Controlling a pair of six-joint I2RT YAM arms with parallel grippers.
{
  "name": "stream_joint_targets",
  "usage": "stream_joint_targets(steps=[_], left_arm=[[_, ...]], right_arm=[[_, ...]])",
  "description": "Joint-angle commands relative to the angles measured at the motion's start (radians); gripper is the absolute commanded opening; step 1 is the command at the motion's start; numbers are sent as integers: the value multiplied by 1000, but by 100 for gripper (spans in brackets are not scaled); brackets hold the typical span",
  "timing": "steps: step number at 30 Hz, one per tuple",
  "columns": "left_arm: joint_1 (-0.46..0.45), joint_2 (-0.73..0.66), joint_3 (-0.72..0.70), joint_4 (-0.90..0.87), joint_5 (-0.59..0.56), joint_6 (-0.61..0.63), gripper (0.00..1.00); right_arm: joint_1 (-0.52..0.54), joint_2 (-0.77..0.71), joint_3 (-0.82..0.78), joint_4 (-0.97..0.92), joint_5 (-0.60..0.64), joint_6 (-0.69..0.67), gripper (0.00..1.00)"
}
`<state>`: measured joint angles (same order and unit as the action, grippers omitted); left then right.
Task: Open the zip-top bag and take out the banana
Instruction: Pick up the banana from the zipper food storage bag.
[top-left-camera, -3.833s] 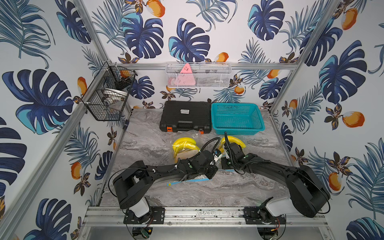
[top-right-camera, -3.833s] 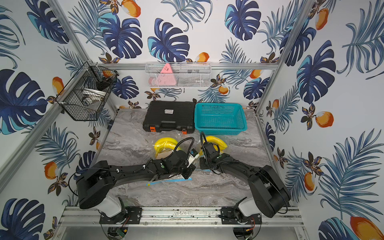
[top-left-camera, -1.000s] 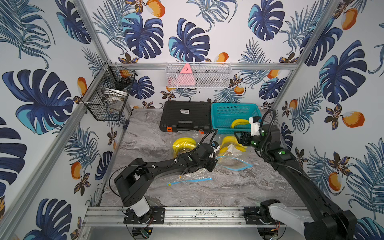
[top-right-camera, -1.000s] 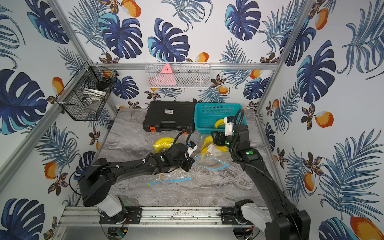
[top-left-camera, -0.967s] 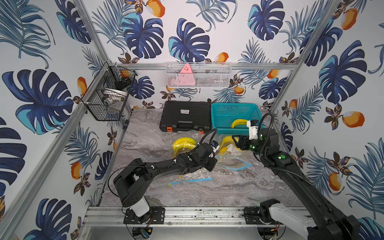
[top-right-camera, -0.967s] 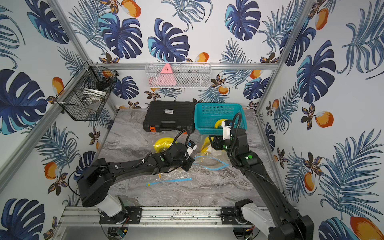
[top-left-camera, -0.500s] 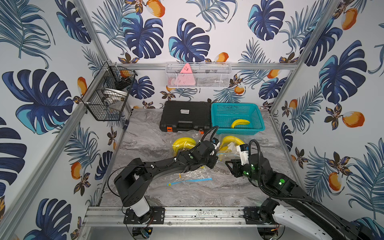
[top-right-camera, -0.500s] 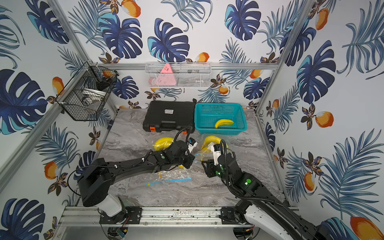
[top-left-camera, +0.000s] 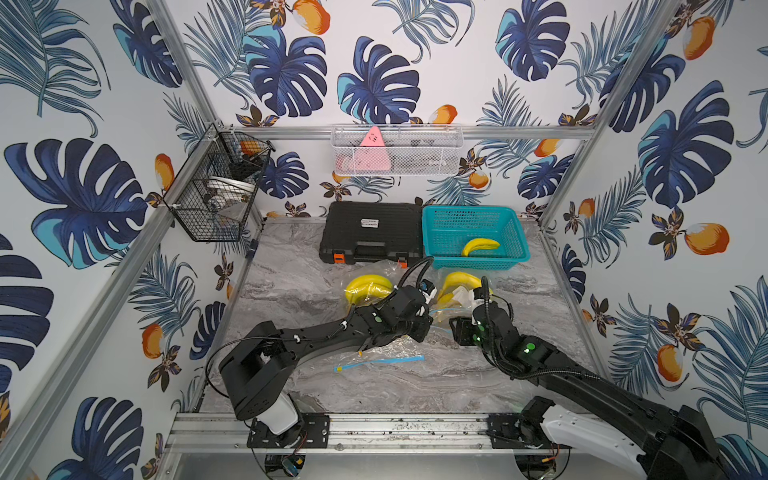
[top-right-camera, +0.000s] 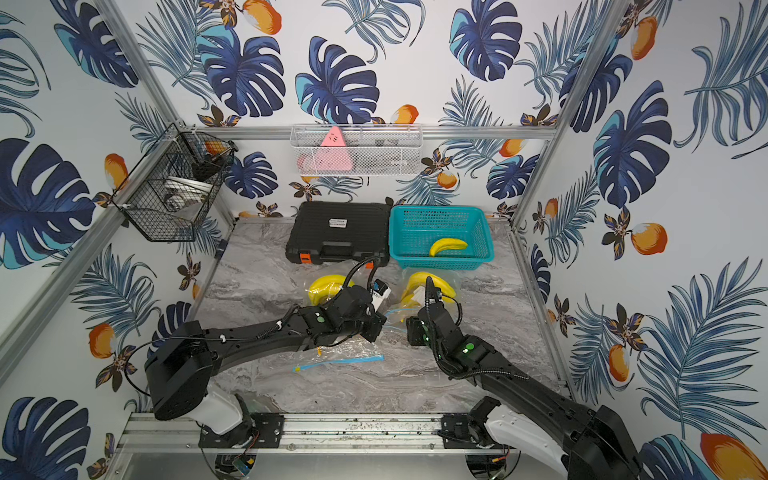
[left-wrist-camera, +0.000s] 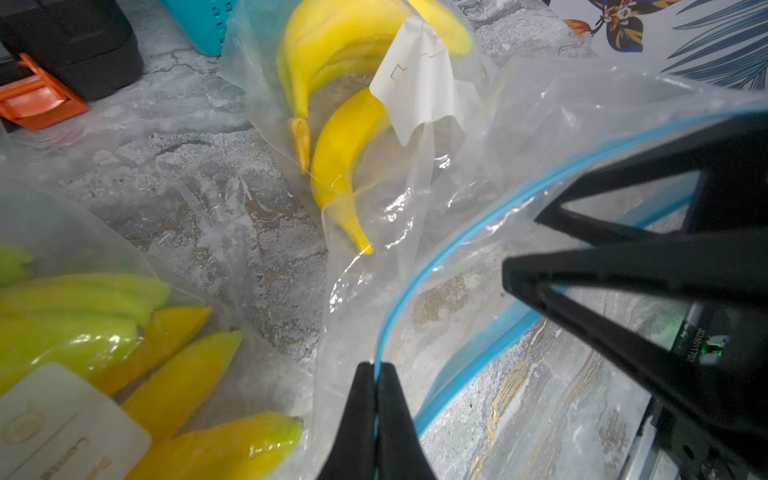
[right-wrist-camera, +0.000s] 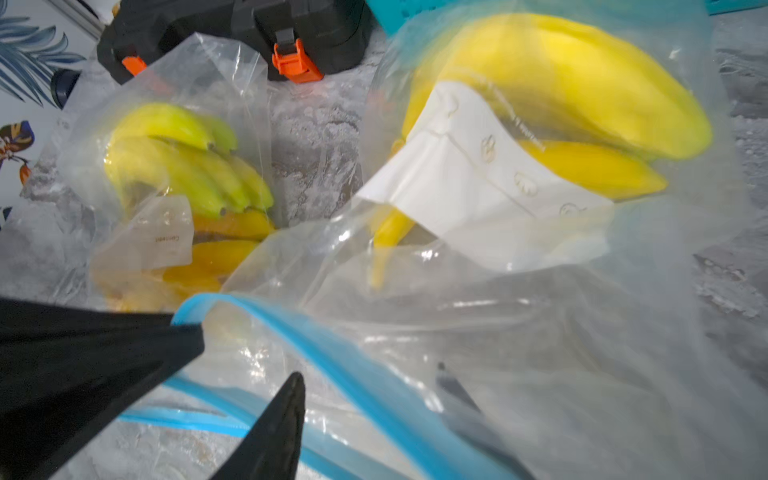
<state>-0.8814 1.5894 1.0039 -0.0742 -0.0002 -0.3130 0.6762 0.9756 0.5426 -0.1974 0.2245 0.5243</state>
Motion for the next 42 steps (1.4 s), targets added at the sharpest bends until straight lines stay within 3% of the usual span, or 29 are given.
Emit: stream_joint_targets(steps=[1,12,18,28,34,37,40,42], left_arm=[[-4,-1,-10,40,6,-21,0],[-36,-9,-14,86,-13,-67,0],[-42,-14,-42,136,-30,-121,0],[-58,16,-62,163,-27,-144,0],[-59,8,-67,149,-44,-132,0],[-57,4,-66,131,-56,-120,0],[-57,7,-76,149,-58,-120,0],[-57,20,-69,145,-57,-121,0]], right_arm=[[-43,45,2,88,-30,12,51],[-101,331,40,282,-151,4,51],[-100,409,5,402,-118,50,58],[-69,631,130,397,-92,53,61],[-59,733,237,223,-46,43,43],[-59,754,258,133,-41,20,41],[-64,827,302,43,-15,8,26],[-63,858,324,33,-15,1,25]])
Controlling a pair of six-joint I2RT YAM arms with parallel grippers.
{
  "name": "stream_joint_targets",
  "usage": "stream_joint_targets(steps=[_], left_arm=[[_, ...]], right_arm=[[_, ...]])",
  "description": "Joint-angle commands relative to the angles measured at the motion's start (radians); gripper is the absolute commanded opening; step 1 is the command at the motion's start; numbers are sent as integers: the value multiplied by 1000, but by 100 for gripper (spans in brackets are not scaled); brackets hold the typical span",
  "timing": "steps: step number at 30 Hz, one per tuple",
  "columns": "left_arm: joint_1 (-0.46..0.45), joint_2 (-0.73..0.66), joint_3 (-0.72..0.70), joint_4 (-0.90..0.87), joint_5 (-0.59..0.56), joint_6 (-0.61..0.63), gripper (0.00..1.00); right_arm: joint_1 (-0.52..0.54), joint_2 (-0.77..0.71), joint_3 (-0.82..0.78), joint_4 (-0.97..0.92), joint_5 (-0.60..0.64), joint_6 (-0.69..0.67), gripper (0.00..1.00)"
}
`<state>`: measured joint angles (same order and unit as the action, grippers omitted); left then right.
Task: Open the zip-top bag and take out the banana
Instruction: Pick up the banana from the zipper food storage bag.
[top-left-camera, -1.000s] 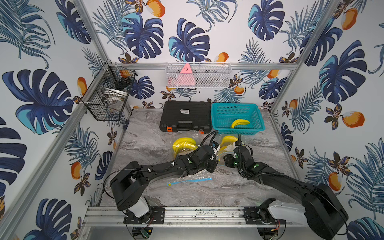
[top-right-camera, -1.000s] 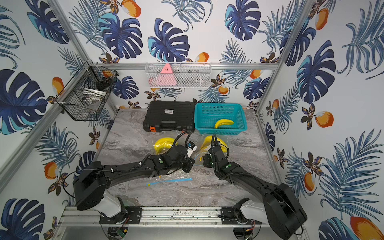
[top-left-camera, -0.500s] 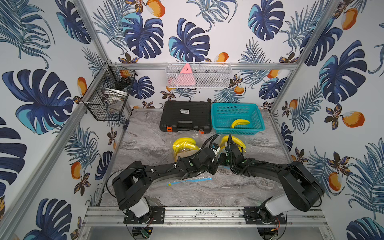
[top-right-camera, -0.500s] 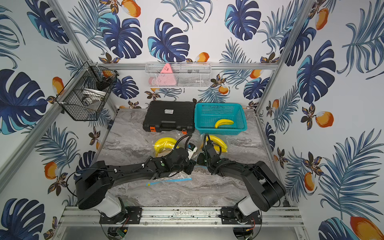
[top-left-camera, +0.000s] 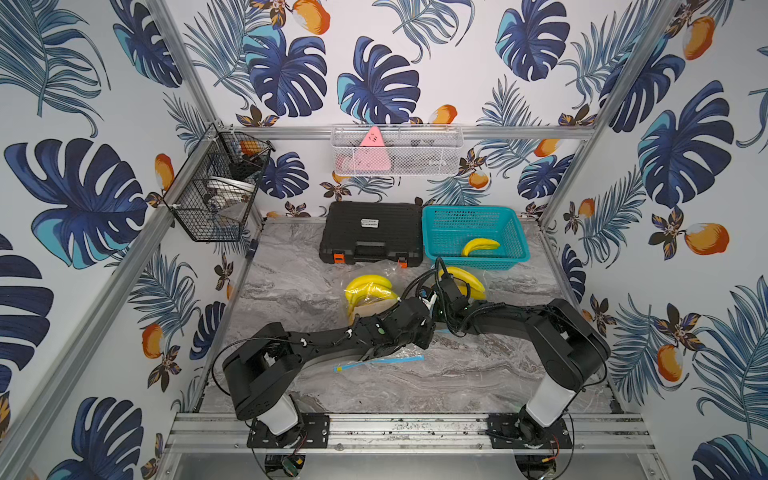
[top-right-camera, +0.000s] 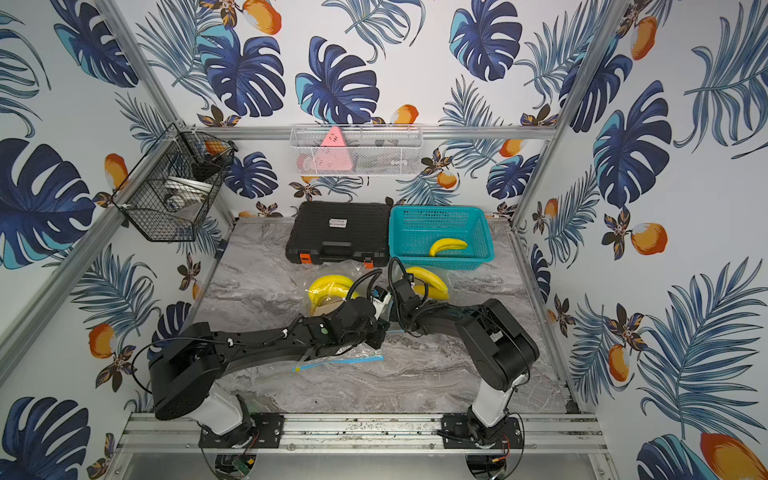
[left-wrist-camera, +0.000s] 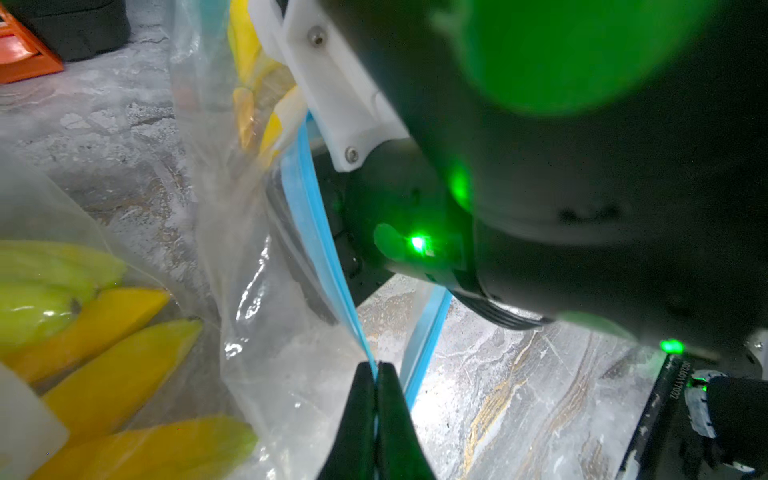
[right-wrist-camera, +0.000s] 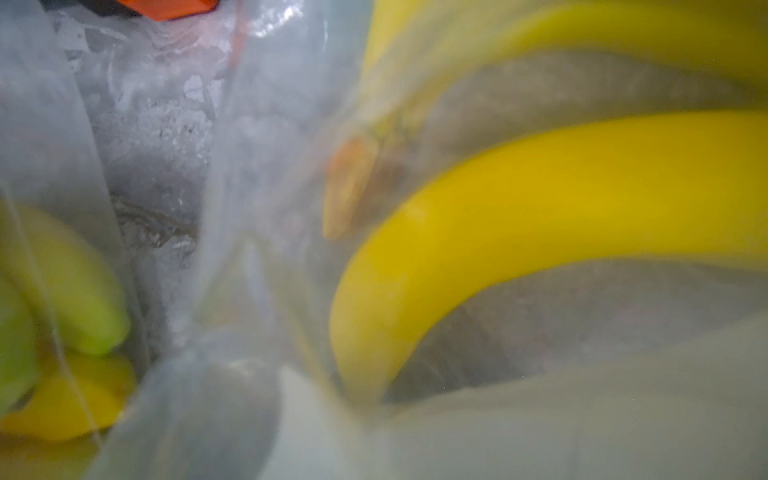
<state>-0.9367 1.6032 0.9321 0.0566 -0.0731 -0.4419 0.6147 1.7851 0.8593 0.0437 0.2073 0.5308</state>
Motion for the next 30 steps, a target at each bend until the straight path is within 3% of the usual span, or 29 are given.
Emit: stream_joint_targets(steps=[1,8,16,22,26,30], left_arm=[[-2,10,5,10,15,11,0],[19,13,-11,-20,-45,39,0],[29,56,-13,-8,-19,67,0],[26,64,-18,22,12,53,0],[24,72,-5,19,9,60,0],[25,88,15,0,-10,72,0]], right_arm=[[-2,47,2,-193,-11,-7,23],[-1,-91,-26,-233,-130,-64,10],[-74,-333,-133,-248,-331,-77,8],[-111,-365,-115,-246,-421,-77,7],[-189,-366,-122,-213,-560,-38,5],[-190,-398,-97,-305,-609,-72,5]])
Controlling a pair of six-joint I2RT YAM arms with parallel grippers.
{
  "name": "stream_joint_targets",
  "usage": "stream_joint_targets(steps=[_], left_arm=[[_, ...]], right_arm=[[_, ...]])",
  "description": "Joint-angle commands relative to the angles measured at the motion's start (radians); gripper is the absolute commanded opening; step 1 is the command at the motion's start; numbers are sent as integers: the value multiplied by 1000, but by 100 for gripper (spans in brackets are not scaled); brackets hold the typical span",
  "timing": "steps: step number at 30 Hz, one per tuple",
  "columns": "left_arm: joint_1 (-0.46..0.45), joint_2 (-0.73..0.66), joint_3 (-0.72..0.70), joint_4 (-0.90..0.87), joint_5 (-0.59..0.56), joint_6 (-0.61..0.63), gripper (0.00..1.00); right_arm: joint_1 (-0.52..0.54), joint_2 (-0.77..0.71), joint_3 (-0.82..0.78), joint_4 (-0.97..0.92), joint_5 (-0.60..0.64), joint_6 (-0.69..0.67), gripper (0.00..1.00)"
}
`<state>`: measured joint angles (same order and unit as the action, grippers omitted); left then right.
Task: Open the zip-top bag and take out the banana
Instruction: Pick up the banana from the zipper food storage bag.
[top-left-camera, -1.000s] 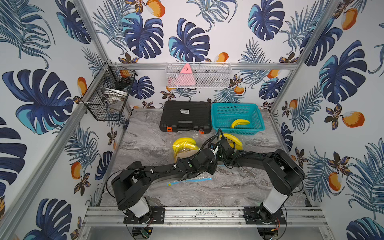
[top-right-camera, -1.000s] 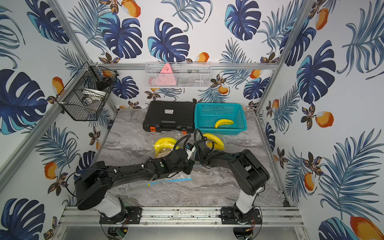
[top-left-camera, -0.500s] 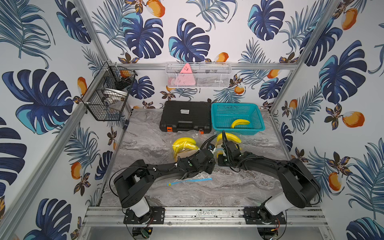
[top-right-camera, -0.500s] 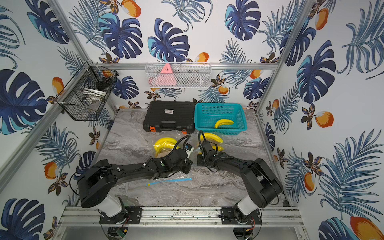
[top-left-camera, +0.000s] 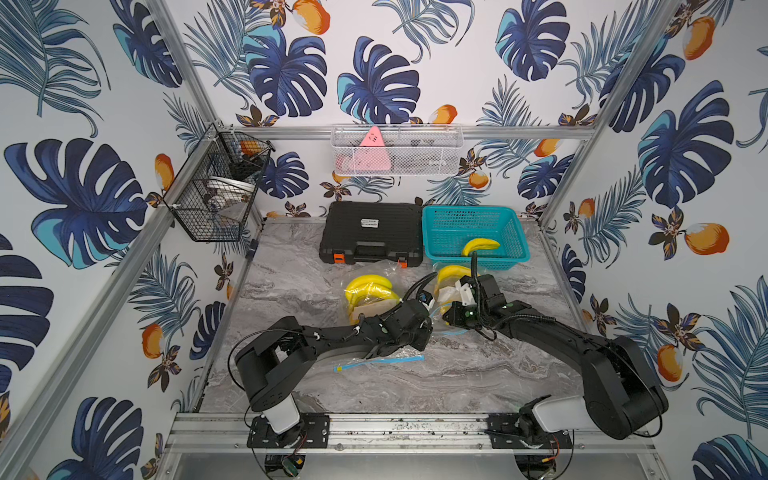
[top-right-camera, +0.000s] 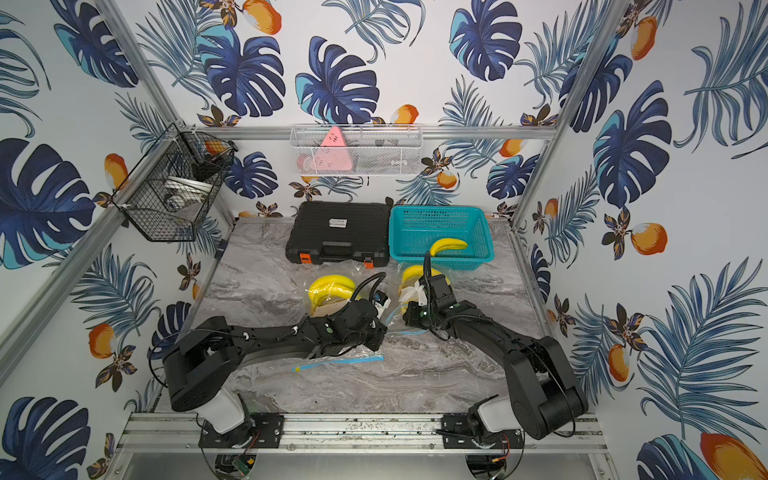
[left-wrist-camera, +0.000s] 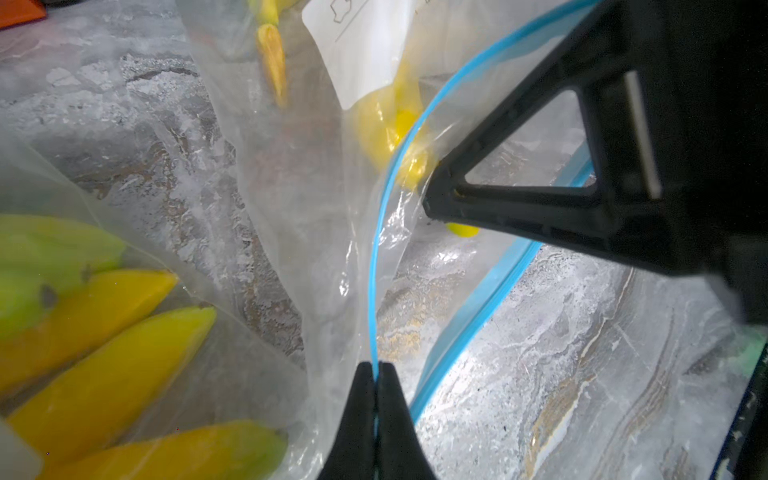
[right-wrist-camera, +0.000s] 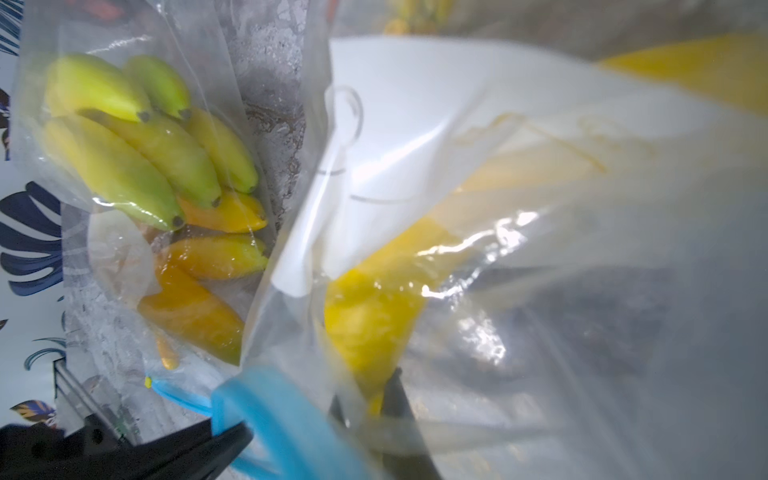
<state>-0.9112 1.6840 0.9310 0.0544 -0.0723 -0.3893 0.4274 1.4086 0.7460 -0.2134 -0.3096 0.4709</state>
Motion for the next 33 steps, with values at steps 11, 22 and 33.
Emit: stream_joint_targets(steps=[11,22,33], left_arm=[[52,22,95,-28,-16,57,0],[87,80,137,-10,63,31,0],[86,65,132,-20,55,34,0]], right_arm=[[-1,-198,-44,-273,-241,-84,7],[-1,-528,42,-332,-413,14,5],[-98,-512,298,-299,-303,-48,5]])
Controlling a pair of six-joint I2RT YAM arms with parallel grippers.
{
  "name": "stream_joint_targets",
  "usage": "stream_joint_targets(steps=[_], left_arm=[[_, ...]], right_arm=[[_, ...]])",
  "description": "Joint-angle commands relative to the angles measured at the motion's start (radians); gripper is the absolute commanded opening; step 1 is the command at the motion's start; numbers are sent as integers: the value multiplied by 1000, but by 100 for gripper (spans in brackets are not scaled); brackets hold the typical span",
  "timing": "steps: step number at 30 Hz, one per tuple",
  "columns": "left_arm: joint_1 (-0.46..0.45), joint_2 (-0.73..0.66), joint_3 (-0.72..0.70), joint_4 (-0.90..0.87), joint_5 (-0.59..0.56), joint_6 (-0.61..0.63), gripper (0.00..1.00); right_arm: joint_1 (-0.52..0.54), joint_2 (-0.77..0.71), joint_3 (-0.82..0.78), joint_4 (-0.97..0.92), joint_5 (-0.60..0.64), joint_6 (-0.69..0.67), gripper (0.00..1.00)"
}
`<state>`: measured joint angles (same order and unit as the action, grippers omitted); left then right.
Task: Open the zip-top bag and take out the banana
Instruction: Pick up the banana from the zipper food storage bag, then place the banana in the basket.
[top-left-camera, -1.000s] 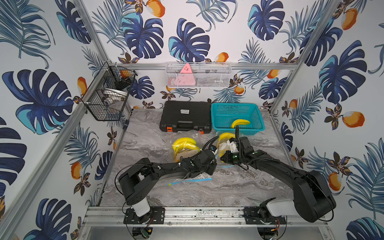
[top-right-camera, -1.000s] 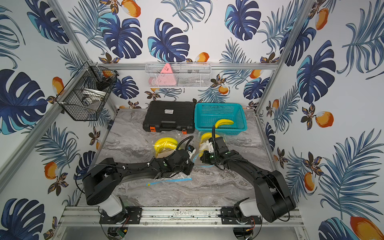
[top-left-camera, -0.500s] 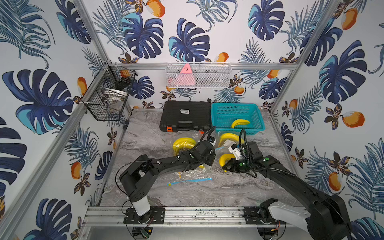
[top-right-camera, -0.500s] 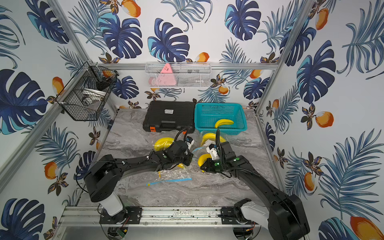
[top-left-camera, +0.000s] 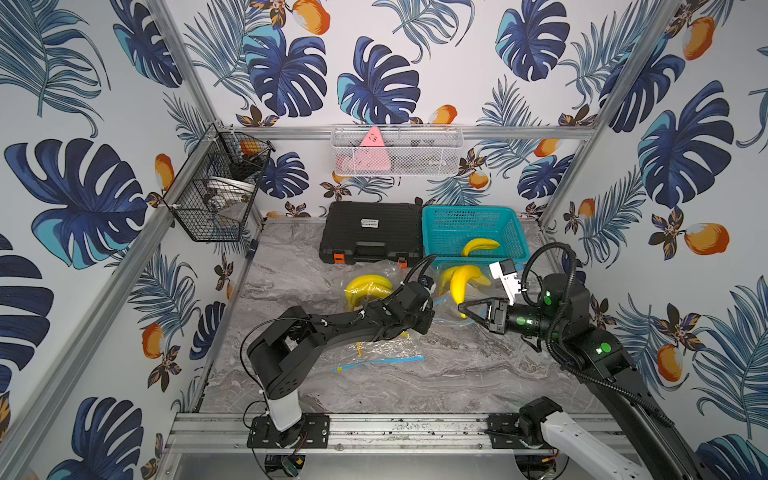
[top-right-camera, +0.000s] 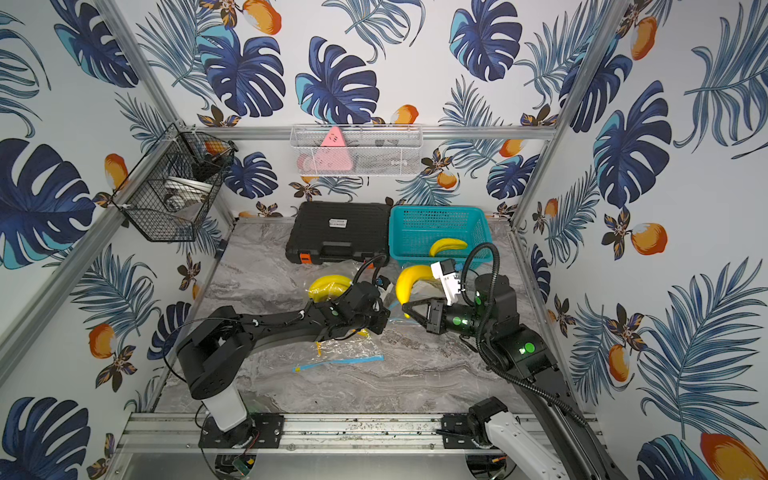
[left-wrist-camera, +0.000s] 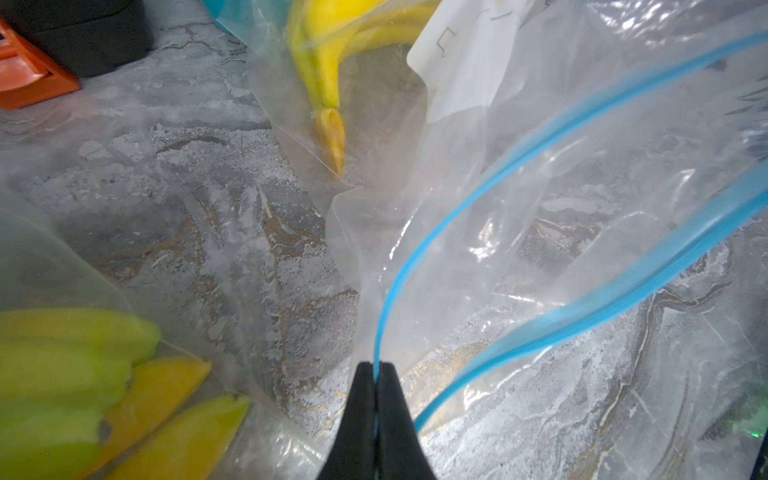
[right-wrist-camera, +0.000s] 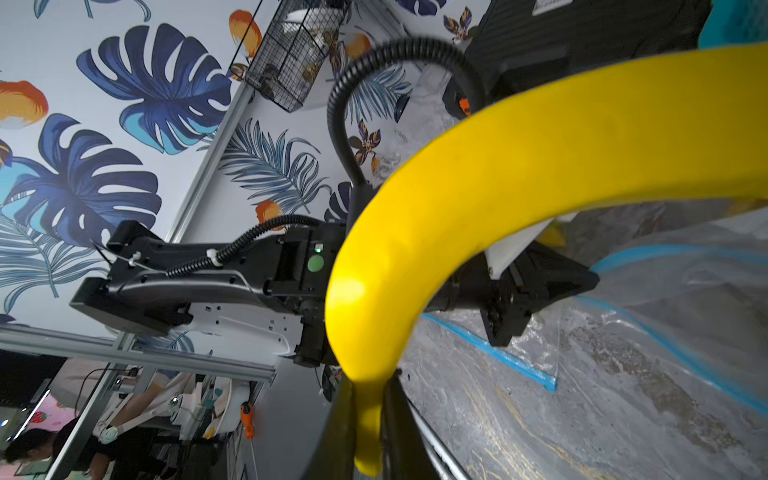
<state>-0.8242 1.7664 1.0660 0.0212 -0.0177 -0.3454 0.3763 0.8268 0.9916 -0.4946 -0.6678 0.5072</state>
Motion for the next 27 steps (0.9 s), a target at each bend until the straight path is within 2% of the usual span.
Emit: stream_joint_targets(steps=[1,3,4,6,11,14,18,19,20,21,23,27], left_arm=[[-1,-25,-9,19,1,-11,0],[0,-44,-24,25,0,-12,0],[0,-50,-27,24,0,-11,0],[0,-57,-29,27,2,-6,0],[-3,-47,-26,42,21,-17,0],[-11,-37,-20,31,18,-25,0],[-19,-38,-24,31,24,-31,0],[-22,-39,-26,35,25,-33,0],[-24,-42,-28,37,27,-33,0],[-28,-43,-28,36,24,-33,0],[-29,-37,-27,34,23,-32,0],[-28,-19,-7,29,24,-29,0]], right_arm=[[-95,116,73,-11,49,-111,5],[-223,234,105,47,16,-149,4],[-273,292,121,76,15,-166,7],[-339,445,186,145,77,-210,8],[-355,833,415,228,201,-249,5],[-348,995,513,285,220,-217,6],[-338,1164,622,213,267,-237,10],[-338,1184,635,195,272,-247,15],[-338,1185,630,191,282,-258,26],[-338,1170,613,203,285,-259,31],[-339,1076,522,275,313,-254,51],[-339,803,352,304,341,-222,66]])
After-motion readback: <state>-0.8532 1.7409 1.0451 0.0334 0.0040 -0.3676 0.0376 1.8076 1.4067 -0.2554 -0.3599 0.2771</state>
